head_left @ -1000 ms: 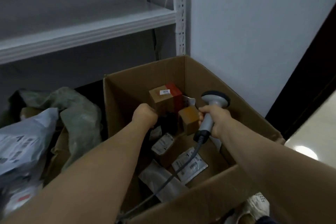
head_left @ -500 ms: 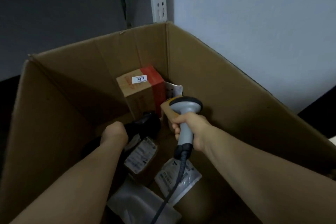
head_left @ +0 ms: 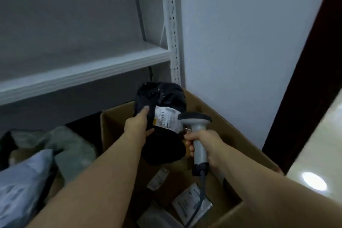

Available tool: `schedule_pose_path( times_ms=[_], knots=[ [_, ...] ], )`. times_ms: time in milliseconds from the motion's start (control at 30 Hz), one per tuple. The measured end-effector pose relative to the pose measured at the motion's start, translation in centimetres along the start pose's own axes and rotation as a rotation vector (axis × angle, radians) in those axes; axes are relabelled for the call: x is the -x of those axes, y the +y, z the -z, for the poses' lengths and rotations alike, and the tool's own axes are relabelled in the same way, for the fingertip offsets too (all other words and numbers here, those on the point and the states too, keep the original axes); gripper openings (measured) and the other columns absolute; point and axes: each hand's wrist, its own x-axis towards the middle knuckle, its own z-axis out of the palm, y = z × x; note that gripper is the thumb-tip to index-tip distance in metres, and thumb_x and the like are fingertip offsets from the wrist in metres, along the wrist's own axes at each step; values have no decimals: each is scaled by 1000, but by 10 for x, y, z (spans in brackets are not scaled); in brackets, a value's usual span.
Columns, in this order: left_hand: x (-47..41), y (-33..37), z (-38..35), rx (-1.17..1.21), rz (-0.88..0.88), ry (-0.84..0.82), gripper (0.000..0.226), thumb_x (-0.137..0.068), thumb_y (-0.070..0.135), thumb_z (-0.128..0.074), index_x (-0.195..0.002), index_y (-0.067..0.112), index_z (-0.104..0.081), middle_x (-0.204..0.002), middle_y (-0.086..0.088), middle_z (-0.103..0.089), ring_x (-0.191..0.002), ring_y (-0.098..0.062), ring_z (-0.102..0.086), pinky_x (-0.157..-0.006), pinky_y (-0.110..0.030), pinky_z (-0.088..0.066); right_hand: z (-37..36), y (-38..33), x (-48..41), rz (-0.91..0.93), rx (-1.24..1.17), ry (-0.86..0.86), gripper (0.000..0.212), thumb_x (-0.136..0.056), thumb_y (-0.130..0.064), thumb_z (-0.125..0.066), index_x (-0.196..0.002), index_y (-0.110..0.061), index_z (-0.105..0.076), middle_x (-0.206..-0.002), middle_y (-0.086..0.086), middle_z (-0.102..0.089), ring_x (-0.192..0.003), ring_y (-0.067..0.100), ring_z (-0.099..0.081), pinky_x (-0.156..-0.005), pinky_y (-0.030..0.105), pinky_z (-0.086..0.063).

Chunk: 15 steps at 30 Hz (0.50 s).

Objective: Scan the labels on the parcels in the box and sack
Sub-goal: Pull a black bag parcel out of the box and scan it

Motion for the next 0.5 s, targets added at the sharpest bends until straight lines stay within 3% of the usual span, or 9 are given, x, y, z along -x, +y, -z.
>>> schedule_pose_path(
  times_ms=[67,133,200,333,500],
  knots=[
    [29,21,25,36,-72,-33,60,-75,26,-81,-122,3,-52,-120,-13,-57,-80,-23,-57,-71,-33,-53,-10,-17,36,87,-2,-44,4,-84,0,-66,-83,-2,-63,-60,11,-58,-47,18,-49,-48,29,-44],
    [56,35,45,28,-142,-72,43,-74,15,-82,-107,4,-57,-109,-13,-62,-72,-20,-58,-70,-33,-54,-19,-30,64,172,-1,-60,5,-84,0,-65,-85,-3,-62,-62,12,-58,-47,18,-49,-47,27,-44],
    [75,46,67,35,-185,-69,36,-77,10,-79,-107,3,-61,-98,-11,-63,-71,-20,-59,-66,-31,-55,-28,-39,90,255,10,-40,8,-81,1,-67,-85,-4,-62,-64,13,-59,-48,18,-50,-48,28,-45],
    [107,63,109,132,-227,-52,30,-84,13,-72,-109,0,-62,-84,-7,-62,-75,-21,-59,-66,-30,-54,-44,-48,133,353,-10,-31,9,-79,0,-69,-83,-6,-64,-64,12,-62,-48,19,-52,-49,28,-46],
    [141,73,147,234,-225,-10,18,-91,19,-64,-100,4,-57,-89,-8,-60,-69,-20,-56,-50,-27,-56,-62,-45,182,390,92,-149,9,-81,-1,-69,-81,-9,-65,-57,8,-59,-45,16,-49,-46,26,-44]
  ],
)
